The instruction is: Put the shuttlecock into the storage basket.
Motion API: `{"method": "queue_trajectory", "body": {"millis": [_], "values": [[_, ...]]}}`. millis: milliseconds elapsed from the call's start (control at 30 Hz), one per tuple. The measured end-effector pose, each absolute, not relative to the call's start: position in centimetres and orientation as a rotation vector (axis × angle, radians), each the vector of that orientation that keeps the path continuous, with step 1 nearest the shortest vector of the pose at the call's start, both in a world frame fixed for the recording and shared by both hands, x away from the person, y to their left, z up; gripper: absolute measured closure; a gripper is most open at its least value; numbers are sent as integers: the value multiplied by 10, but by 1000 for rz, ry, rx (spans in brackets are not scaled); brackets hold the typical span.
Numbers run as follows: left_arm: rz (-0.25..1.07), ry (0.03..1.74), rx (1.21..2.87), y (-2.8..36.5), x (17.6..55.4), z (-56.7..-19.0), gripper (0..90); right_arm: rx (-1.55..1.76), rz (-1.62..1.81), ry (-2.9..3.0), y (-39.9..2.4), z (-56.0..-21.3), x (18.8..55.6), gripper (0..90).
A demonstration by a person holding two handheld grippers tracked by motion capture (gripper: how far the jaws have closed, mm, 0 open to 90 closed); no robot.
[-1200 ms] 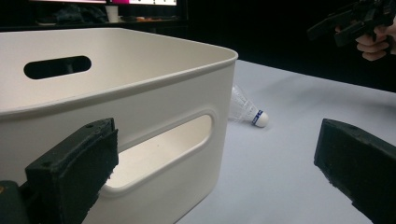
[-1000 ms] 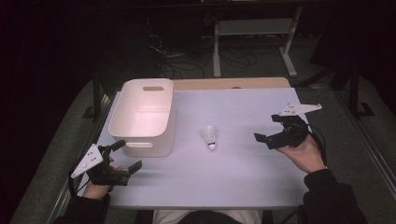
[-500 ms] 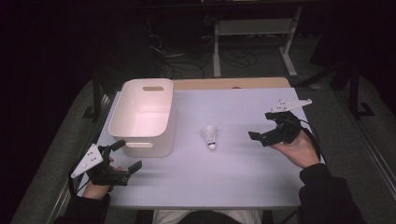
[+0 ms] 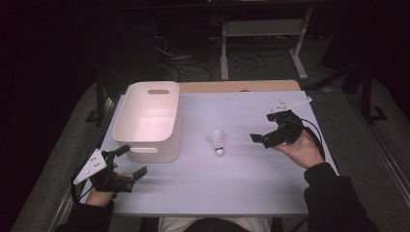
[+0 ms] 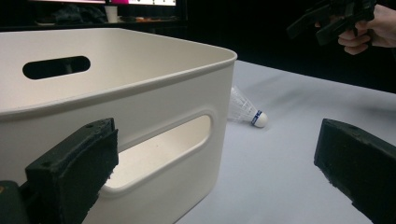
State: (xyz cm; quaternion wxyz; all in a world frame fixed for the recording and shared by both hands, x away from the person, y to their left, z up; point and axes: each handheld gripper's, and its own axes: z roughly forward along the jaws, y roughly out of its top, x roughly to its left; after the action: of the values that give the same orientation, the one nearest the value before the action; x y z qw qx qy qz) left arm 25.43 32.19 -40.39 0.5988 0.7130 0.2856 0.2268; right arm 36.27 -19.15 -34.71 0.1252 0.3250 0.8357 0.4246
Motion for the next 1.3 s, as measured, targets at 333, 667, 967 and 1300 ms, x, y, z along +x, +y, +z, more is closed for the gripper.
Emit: {"method": "queue_trajectory", "body": {"millis": [333,667,967,1300], "values": [[525,661,1654,322,254,-404,0,912,1214,2490,-172,-349,374,0],[524,660,1654,322,254,-404,0,889,1200,2521,-159,-349,380,0],[523,660,1654,322,254,-404,0,881,1183,2547,-152,-352,386,0],[524,659,1654,322,254,-404,0,881,1183,2568,-144,-357,394,0]]}}
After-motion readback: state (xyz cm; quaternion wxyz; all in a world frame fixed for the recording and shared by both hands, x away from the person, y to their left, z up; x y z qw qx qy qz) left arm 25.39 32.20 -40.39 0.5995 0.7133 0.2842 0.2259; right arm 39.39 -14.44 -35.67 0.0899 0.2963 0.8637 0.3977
